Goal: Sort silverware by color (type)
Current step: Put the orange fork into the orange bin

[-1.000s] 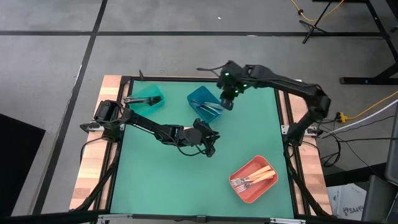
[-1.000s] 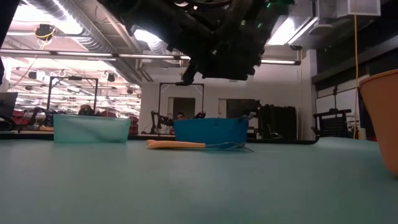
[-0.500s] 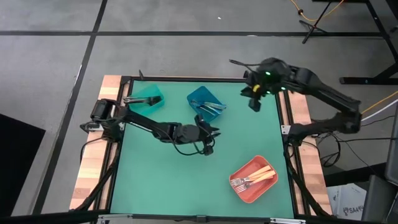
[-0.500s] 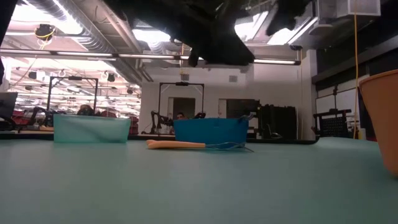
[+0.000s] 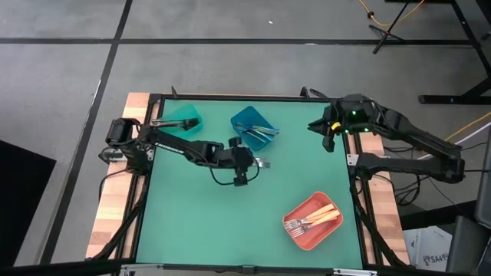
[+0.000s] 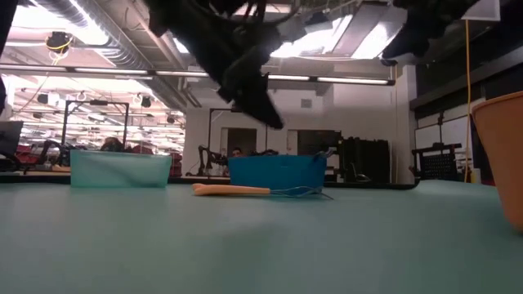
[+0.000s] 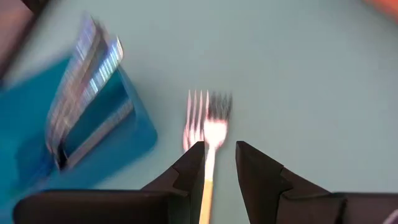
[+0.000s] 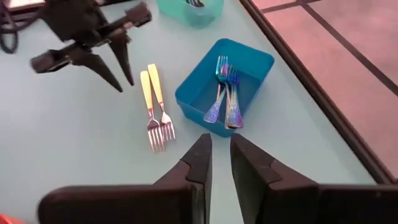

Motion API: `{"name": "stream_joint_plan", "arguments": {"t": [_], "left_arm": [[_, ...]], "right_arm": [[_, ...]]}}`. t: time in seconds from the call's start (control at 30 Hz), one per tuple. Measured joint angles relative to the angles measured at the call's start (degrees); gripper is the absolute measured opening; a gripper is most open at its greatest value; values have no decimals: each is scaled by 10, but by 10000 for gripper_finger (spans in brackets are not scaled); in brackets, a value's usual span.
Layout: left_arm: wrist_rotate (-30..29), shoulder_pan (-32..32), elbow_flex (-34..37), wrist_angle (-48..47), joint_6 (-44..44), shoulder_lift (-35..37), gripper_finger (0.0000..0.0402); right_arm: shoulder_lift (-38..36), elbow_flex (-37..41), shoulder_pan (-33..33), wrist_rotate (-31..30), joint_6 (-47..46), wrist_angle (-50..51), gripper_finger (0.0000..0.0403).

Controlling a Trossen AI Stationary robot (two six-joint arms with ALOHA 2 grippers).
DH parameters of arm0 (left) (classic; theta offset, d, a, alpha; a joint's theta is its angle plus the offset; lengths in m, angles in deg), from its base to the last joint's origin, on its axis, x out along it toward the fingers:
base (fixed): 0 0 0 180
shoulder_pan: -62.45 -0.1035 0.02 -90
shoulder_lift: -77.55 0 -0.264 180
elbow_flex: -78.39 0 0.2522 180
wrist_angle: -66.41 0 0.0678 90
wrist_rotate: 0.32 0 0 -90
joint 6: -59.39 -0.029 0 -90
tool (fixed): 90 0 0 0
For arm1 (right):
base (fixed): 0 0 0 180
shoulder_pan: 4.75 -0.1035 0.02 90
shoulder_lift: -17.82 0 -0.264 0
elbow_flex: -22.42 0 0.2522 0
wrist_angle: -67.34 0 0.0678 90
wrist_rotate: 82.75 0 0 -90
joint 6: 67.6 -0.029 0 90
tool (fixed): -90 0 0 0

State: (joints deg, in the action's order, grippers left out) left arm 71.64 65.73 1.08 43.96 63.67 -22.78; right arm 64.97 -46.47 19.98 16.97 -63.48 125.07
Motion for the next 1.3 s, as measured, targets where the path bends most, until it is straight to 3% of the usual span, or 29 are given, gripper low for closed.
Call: {"name": "stream_joint_plan", "arguments": {"t": [0.27, 0.67, 1.3], "left_arm": [[47, -40, 0, -91, 0, -2, 85], [114, -70, 0, -90, -4, -27, 85], [117, -72, 0, -87, -5, -89, 85]], "right_arm": [[-12, 59, 0, 5, -13, -33, 51], [-11, 78, 0, 19, -13, -70, 51], [-11, 78, 0, 19, -13, -69, 51]]}}
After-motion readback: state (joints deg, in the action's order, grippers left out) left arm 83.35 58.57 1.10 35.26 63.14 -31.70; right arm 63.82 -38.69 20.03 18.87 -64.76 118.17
